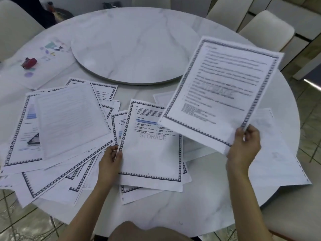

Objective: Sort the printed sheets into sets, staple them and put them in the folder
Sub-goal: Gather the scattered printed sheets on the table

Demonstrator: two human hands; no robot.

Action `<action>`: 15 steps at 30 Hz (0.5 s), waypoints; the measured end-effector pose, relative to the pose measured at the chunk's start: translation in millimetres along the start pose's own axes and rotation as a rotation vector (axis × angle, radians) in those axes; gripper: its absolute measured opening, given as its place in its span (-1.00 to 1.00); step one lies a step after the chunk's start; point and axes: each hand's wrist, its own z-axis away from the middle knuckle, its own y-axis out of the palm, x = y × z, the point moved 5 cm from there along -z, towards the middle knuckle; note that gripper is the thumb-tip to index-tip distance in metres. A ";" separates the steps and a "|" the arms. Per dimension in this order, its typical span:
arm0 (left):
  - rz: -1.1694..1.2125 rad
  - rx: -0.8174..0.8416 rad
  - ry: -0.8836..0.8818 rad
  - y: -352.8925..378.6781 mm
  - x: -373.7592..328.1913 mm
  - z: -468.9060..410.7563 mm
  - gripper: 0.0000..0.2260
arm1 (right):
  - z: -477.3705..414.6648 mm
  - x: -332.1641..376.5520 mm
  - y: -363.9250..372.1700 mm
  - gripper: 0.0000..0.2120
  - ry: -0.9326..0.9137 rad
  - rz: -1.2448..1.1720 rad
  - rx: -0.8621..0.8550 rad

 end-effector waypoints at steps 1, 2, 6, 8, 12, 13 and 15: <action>-0.001 0.003 0.000 -0.1 -0.2 0.2 -0.76 | 8.6 -5.8 5.3 -0.89 0.026 0.009 0.063; 0.000 0.006 0.001 -0.1 -0.7 0.7 -0.76 | 17.8 -12.3 11.3 -0.90 0.053 0.021 0.138; 0.018 0.005 -0.008 -0.1 -2.8 2.5 -0.76 | 60.7 -42.4 32.8 -0.89 0.163 0.097 0.406; 0.031 0.002 -0.004 -1.0 -4.8 3.5 -0.78 | 82.1 -55.4 38.1 -0.90 0.183 0.149 0.516; 0.147 0.031 -0.020 -2.6 -9.0 6.6 -0.81 | 117.6 -70.8 41.8 -0.86 0.198 0.256 0.706; 0.166 0.049 -0.034 -3.0 -7.9 6.0 -0.81 | 122.9 -71.2 42.6 -0.84 0.189 0.295 0.736; 0.139 0.107 -0.050 -4.3 -5.9 3.3 -0.81 | 128.3 -67.5 44.0 -0.82 0.165 0.352 0.778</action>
